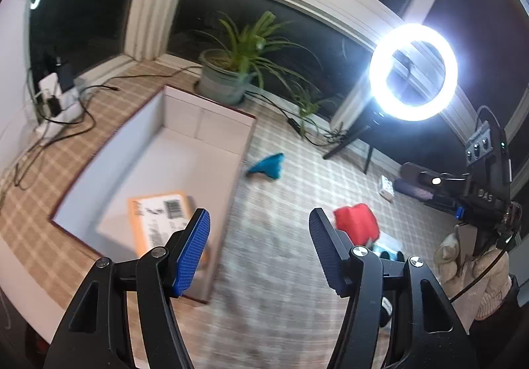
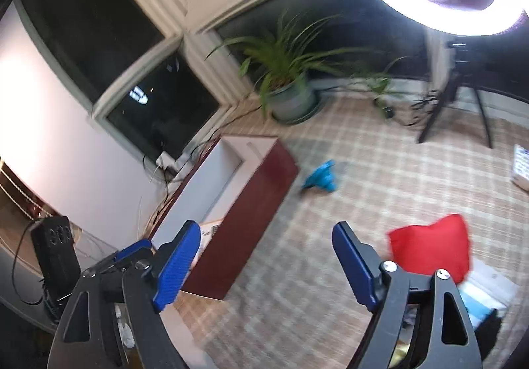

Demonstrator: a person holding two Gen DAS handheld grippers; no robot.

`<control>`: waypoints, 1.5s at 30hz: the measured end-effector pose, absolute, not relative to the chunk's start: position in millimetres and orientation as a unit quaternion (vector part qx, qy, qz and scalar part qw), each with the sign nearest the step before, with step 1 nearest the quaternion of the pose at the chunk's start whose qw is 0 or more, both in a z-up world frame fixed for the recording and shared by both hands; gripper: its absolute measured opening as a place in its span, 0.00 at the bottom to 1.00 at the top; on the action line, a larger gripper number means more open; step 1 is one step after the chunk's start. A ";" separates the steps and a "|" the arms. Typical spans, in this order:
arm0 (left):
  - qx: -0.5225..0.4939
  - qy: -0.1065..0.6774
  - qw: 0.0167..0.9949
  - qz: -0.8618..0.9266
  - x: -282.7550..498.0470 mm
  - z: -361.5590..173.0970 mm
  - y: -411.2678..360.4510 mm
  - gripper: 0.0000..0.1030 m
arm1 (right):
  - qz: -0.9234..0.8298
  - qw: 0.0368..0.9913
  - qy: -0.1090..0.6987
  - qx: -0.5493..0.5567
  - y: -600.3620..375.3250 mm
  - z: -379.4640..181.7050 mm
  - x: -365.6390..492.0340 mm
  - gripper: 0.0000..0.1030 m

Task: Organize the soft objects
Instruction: 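Move the open right tool back to the red fabric pouch, then close the right tool on the red fabric pouch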

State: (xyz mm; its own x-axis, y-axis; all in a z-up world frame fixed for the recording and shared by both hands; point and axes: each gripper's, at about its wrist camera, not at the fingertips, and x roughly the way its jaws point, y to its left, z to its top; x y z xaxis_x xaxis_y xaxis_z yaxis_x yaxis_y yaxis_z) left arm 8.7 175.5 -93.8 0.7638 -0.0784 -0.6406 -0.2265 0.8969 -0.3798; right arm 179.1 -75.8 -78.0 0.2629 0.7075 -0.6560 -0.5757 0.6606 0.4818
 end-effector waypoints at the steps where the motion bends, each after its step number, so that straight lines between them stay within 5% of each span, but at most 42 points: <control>1: -0.222 0.343 0.912 0.037 11.2 -93.9 169.7 0.59 | 0.400 0.794 0.452 0.074 -88.2 -77.1 181.6 0.78; 17: -0.203 0.374 0.905 0.003 56.6 -107.9 97.2 0.61 | 0.314 0.778 0.538 0.078 -209.2 -129.1 246.1 0.78; 26: -0.195 0.401 0.895 -0.010 91.1 -126.2 70.8 0.61 | 0.306 0.723 0.609 0.110 -211.1 -197.2 269.9 0.49; 45: -0.203 0.444 0.872 -0.022 126.9 -163.5 60.4 0.61 | 0.307 0.674 0.660 0.128 -176.7 -254.2 290.4 0.48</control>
